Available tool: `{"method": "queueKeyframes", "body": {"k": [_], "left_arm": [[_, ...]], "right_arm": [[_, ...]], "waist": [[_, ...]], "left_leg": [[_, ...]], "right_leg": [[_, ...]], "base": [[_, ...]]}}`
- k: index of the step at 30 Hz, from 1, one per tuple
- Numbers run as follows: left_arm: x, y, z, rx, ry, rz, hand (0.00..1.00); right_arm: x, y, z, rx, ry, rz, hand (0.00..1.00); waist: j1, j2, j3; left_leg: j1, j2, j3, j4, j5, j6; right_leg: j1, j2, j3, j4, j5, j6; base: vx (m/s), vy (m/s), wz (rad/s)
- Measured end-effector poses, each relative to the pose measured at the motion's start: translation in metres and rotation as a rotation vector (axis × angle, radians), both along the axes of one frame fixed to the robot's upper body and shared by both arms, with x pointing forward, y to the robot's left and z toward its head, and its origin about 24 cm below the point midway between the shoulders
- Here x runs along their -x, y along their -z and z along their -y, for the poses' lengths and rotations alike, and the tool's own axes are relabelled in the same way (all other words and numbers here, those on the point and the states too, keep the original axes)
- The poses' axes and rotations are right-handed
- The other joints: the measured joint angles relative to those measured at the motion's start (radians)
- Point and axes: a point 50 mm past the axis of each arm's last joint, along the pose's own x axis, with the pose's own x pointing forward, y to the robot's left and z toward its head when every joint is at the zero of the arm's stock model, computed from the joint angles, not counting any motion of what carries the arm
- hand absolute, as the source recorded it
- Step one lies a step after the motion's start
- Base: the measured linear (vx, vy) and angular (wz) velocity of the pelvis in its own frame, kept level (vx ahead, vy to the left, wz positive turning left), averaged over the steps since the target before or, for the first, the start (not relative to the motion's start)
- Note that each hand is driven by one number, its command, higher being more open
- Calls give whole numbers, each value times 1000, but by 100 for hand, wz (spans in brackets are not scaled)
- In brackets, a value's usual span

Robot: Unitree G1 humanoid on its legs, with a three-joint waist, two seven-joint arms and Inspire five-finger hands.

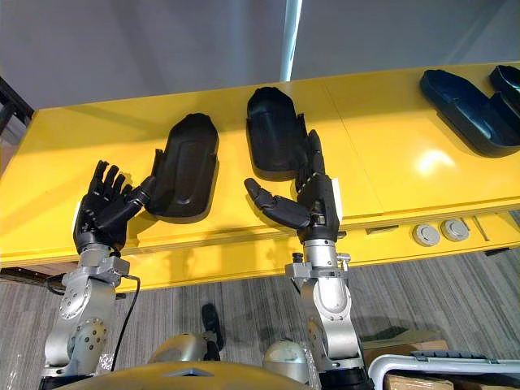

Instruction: Walk over and take three plastic housings, then place them on the shelf

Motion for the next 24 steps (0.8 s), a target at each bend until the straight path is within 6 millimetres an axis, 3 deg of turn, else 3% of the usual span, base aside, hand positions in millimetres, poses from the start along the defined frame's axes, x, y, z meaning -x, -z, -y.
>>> {"method": "queueKeyframes", "body": {"k": [7,13,15,16,17,18,19,21,23,24], "left_arm": [[1,-1,0,-4,3,-1,100],[9,10,1,-27,-2,-73,100],[12,14,1,-27,-8,-95,100],[12,18,1,-23,-14,-111,100],[12,24,2,-9,-14,-131,100],[13,28,3,-3,-17,-146,100],[16,38,2,10,-34,-179,100],[17,42,3,20,-37,-197,100],[18,43,4,26,-20,-192,100],[18,43,7,34,-1,-182,100]], "right_arm": [[3,4,5,-18,17,7,100],[2,9,-9,-97,-134,-1,100],[0,15,-13,-84,-159,-25,100],[-1,17,-14,-79,-167,-36,100],[-3,19,-13,-76,-164,-41,100],[-3,19,-11,-70,-160,-44,100],[-3,18,-7,-52,-162,-39,100],[-3,16,1,-66,-147,-19,100],[-3,12,11,-101,-108,14,100],[-2,10,15,-102,-86,33,100]], "waist": [[-8,-20,-49],[3,-32,-56],[17,-33,-57],[14,-40,-58],[12,-59,-53],[18,-56,-54],[14,-53,-56],[14,-41,-60],[12,-26,-64],[11,-7,-74]], "left_leg": [[3,1,22,-1,-14,-8],[-37,21,10,58,-24,-7],[-79,34,-10,124,-35,-13],[-128,24,-56,175,-19,-49],[-198,34,-118,326,-58,-26],[-215,66,-129,399,-82,-28],[-214,142,-171,467,-103,-63],[-177,187,-211,442,-92,-82],[-126,211,-211,396,-79,-93],[-98,208,-167,373,-127,-124]], "right_leg": [[-2,5,22,-24,9,2],[-1,12,15,-43,25,1],[-16,8,10,-26,25,-9],[-23,-13,-14,-4,22,-14],[-46,-61,-36,25,22,-14],[-50,-68,-33,32,22,-14],[-46,-92,-31,45,23,-11],[-49,-125,-17,51,31,14],[-55,-182,-10,55,47,75],[-53,-202,-10,46,62,107]], "base": [[6,31,-11],[30,9,2],[16,-3,19],[-7,9,44],[-27,22,41],[-65,92,31],[-50,118,4],[-22,236,-2],[-13,438,4],[-14,462,15]]}}
